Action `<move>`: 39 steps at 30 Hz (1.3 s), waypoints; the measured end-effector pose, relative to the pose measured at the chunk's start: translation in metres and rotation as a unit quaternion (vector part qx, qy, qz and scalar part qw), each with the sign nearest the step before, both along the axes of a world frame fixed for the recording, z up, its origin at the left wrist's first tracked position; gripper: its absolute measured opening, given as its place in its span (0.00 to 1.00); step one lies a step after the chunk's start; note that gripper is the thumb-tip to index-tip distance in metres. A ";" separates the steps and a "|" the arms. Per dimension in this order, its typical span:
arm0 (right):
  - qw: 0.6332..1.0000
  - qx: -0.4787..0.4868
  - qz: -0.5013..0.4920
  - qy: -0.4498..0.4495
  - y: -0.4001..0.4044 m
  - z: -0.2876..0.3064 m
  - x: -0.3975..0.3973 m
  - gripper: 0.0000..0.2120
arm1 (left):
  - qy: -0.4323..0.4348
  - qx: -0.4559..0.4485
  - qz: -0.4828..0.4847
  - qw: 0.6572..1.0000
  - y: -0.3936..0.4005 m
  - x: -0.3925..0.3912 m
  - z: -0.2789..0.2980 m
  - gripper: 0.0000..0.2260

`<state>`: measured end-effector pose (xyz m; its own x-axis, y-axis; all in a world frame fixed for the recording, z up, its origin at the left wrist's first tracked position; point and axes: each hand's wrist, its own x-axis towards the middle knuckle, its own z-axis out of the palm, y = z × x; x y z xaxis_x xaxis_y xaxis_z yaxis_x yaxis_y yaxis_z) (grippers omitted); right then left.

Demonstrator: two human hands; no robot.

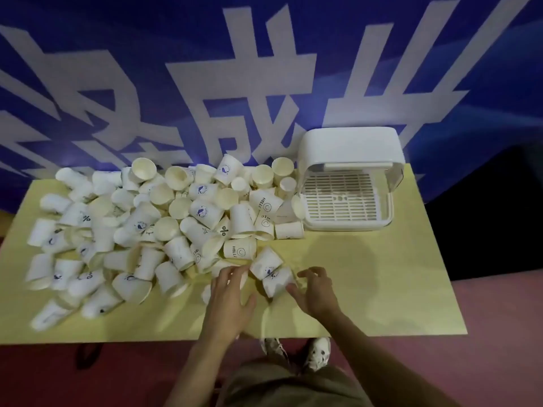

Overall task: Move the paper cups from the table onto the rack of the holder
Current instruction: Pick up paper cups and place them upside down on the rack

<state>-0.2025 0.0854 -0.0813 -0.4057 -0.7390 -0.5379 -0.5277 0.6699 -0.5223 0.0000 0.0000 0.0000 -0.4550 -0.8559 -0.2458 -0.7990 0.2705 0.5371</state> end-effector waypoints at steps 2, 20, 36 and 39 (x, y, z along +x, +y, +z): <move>0.999 0.018 -0.034 0.007 -0.006 -0.003 0.007 0.27 | 0.012 0.007 0.006 1.000 -0.008 0.001 -0.001 0.27; 0.992 -0.055 0.000 0.112 0.034 0.023 -0.021 0.12 | -0.136 0.146 -0.105 0.974 -0.037 -0.066 -0.045 0.41; 0.986 -0.101 0.058 0.120 0.068 0.039 -0.139 0.13 | -0.182 0.078 0.022 0.980 -0.020 -0.128 -0.069 0.08; 0.986 -0.111 0.066 0.108 0.066 0.041 -0.162 0.15 | -0.159 0.073 0.060 0.983 -0.009 -0.141 -0.063 0.05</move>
<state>-0.3649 0.1513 -0.0406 -0.3851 -0.8829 -0.2688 -0.7183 0.4696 -0.5133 -0.1408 -0.0093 -0.0634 -0.2333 -0.8438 -0.4833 -0.9543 0.1032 0.2805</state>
